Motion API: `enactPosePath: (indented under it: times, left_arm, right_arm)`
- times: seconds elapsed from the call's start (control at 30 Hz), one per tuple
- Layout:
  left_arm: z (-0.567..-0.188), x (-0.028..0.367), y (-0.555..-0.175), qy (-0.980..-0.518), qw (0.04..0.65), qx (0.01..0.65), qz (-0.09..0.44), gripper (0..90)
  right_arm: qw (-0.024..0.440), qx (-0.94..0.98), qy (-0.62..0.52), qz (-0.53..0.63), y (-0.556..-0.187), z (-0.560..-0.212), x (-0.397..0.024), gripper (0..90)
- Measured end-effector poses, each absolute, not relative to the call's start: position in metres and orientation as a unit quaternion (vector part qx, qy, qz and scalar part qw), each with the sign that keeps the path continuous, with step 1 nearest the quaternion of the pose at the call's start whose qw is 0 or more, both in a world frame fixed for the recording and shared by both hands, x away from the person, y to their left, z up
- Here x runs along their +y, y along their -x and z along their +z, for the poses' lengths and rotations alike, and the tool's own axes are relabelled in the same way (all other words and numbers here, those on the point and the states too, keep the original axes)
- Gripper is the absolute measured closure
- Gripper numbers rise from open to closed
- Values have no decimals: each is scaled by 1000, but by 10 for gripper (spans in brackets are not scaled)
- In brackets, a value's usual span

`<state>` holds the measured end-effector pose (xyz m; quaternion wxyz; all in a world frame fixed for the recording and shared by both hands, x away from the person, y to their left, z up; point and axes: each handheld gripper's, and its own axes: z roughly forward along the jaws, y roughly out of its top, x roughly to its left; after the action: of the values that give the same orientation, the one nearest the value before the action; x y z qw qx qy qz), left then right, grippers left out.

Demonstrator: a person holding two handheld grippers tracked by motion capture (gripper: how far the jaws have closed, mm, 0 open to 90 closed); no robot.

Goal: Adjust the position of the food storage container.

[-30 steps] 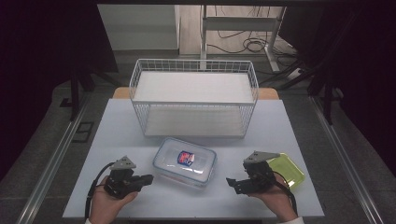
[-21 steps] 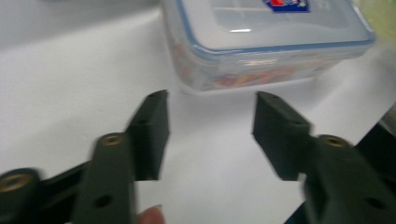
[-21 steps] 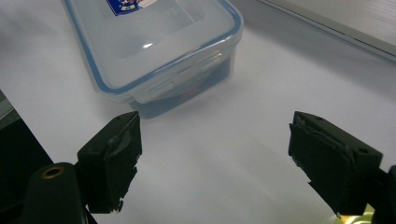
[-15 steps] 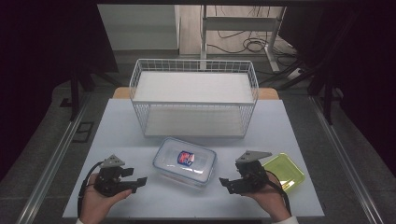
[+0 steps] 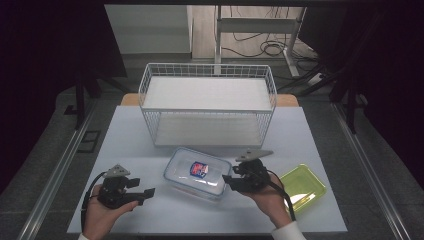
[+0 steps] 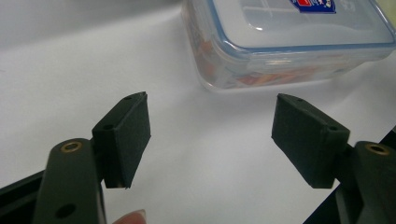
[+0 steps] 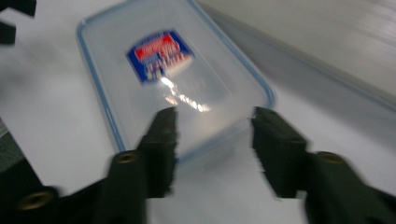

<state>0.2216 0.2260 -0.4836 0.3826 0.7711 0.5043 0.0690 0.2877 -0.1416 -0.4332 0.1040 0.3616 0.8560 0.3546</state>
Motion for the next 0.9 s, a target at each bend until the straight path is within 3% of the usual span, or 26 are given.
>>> enactPosePath:
  times: [0.27,0.57,0.77,0.9]
  left_arm:
    - [-487,226,-221,-780,380,492,65,276]
    - [-488,226,-221,-781,379,492,69,281]
    - [-489,228,-221,-776,382,497,75,301]
    - [-490,229,-222,-776,379,499,75,301]
  right_arm:
    - [113,873,-337,335,-327,-423,-78,878]
    - [135,899,-313,273,-370,-439,-29,891]
    - [160,912,-291,240,-389,-448,-19,891]
    - [151,919,-282,231,-395,-454,-16,892]
